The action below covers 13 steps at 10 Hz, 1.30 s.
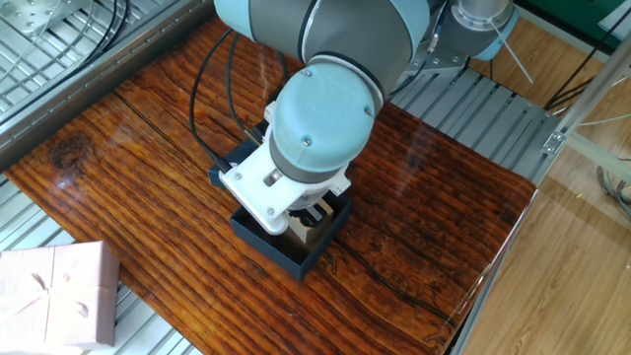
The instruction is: Cover the box
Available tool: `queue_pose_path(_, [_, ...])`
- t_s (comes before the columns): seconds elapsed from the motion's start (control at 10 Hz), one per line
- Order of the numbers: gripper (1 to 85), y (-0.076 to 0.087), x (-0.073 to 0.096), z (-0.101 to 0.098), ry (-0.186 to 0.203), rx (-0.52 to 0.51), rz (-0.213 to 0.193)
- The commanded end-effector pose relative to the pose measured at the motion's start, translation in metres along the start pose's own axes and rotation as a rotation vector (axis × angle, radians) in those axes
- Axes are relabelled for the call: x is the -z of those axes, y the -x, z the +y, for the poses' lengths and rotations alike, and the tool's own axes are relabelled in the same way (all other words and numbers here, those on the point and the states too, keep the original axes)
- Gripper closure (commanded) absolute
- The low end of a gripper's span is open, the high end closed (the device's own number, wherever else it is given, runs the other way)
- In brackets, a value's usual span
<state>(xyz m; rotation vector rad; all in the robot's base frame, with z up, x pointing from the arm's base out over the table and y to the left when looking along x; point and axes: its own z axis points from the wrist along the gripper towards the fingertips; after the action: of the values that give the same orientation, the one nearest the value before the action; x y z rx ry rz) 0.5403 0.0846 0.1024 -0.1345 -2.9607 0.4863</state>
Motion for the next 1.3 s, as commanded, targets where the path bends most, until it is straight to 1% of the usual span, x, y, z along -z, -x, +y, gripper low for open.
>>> queue_pose_path(0.0, [27.3, -0.001, 0.004, -0.009, -0.013, 0.039, 0.01])
queue_pose_path(0.2, [27.3, -0.002, 0.005, -0.01, -0.01, 0.044, 0.015])
queue_pose_path(0.4, [27.0, -0.005, 0.002, -0.004, 0.012, 0.034, 0.028])
queue_pose_path(0.6, [27.0, -0.009, 0.0, -0.001, 0.016, 0.021, 0.034])
queue_pose_path(0.7, [27.0, -0.009, -0.001, 0.006, 0.037, 0.008, 0.029])
queue_pose_path(0.8, [27.3, -0.011, -0.002, 0.01, 0.046, -0.008, 0.032])
queue_pose_path(1.0, [29.0, -0.011, -0.004, -0.001, 0.005, -0.015, 0.029])
queue_pose_path(1.1, [30.7, -0.013, -0.007, -0.011, -0.029, -0.008, 0.039])
queue_pose_path(1.2, [31.7, -0.016, -0.008, -0.018, -0.055, -0.001, 0.048])
